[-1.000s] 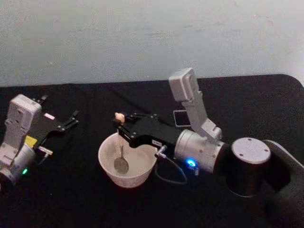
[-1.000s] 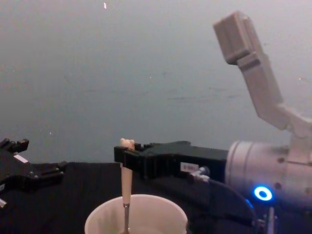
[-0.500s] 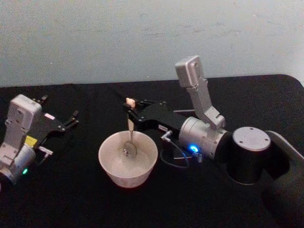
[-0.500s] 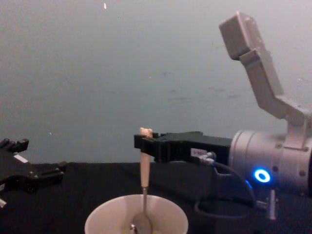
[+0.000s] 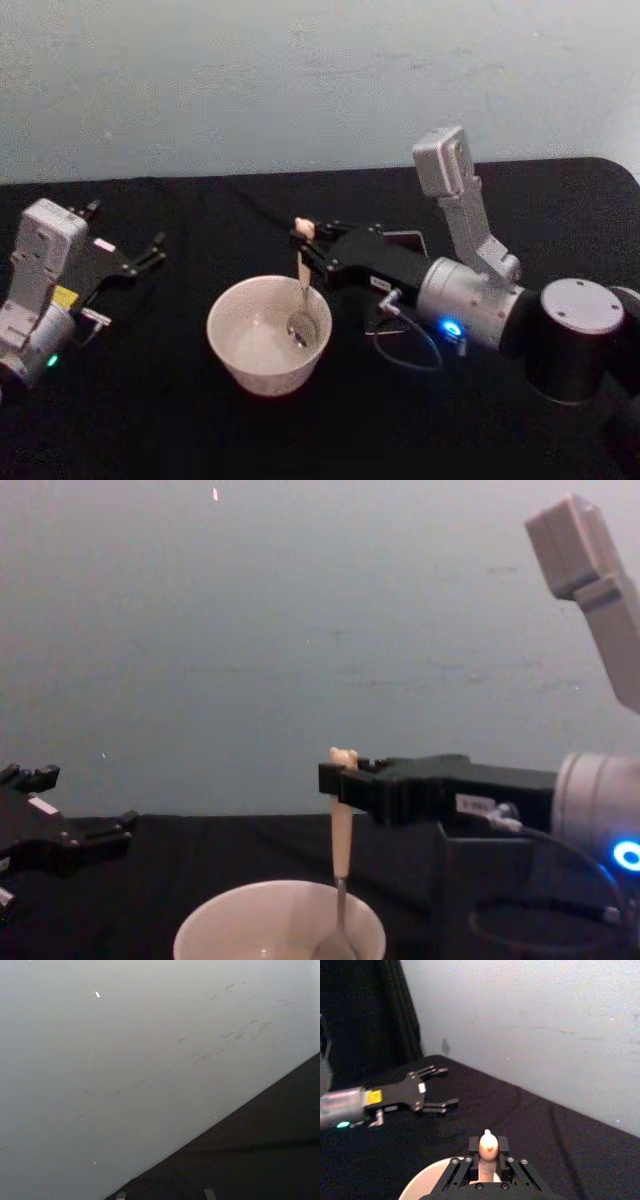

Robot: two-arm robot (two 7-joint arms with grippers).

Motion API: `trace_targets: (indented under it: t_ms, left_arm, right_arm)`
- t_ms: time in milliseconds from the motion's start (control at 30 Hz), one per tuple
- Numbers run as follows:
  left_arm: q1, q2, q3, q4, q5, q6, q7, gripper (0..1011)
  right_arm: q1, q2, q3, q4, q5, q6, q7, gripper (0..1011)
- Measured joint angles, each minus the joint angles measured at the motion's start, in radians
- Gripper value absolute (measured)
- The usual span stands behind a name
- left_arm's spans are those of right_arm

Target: Pick up the stirring spoon with one hand, stir inside the cup, then place it back in its original position.

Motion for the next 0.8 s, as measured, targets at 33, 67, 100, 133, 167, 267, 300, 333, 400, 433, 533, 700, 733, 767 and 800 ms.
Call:
trace_targets:
  t_ms: [33,67,100,133,167,267,300,333,400,433,533,700,733,767,800]
  left_arm:
    - [0.0,0.0,0.0,0.0,0.0,0.0,0.0,1001]
    - [0.0,0.0,0.0,0.0,0.0,0.0,0.0,1001]
    - [0.0,0.0,0.0,0.0,0.0,0.0,0.0,1001]
    - [0.0,0.0,0.0,0.0,0.0,0.0,0.0,1002]
    - [0.0,0.0,0.0,0.0,0.0,0.0,0.0,1001]
    - [0.0,0.0,0.0,0.0,0.0,0.0,0.0,1001]
    - [0.0,0.0,0.0,0.0,0.0,0.0,0.0,1001]
    - [0.0,0.0,0.0,0.0,0.0,0.0,0.0,1001]
    - [0.0,0.0,0.0,0.0,0.0,0.0,0.0,1001]
    - [0.0,0.0,0.0,0.0,0.0,0.0,0.0,1001]
    - [0.0,0.0,0.0,0.0,0.0,0.0,0.0,1001]
    - [0.0,0.0,0.0,0.0,0.0,0.0,0.0,1001]
    - [0.0,0.0,0.0,0.0,0.0,0.0,0.0,1001]
    - [0.0,0.0,0.0,0.0,0.0,0.0,0.0,1001]
    - [0.0,0.0,0.0,0.0,0.0,0.0,0.0,1001]
  right_arm:
    - [-0.004,0.007,-0.001,-0.007,0.002,0.0,0.006,213]
    - [-0.009,0.013,-0.002,-0.014,0.004,0.0,0.012,213]
    - [-0.014,0.019,-0.003,-0.021,0.007,0.0,0.017,213]
    - [-0.023,0.032,-0.006,-0.034,0.011,0.001,0.026,213]
    - [-0.027,0.038,-0.008,-0.04,0.014,0.002,0.031,213]
    - [-0.039,0.054,-0.015,-0.062,0.024,0.003,0.045,213]
    - [-0.042,0.058,-0.017,-0.067,0.026,0.003,0.048,213]
    - [-0.044,0.06,-0.02,-0.071,0.028,0.003,0.052,213]
    - [-0.047,0.065,-0.027,-0.08,0.035,0.003,0.059,213]
    - [-0.047,0.066,-0.032,-0.084,0.037,0.002,0.061,213]
    - [-0.043,0.062,-0.046,-0.086,0.039,0.001,0.062,213]
    - [-0.024,0.041,-0.067,-0.074,0.039,0.001,0.054,213]
    - [-0.019,0.035,-0.07,-0.071,0.039,0.002,0.051,213]
    - [-0.011,0.026,-0.077,-0.064,0.036,0.002,0.046,213]
    - [-0.007,0.021,-0.08,-0.061,0.033,0.002,0.042,213]
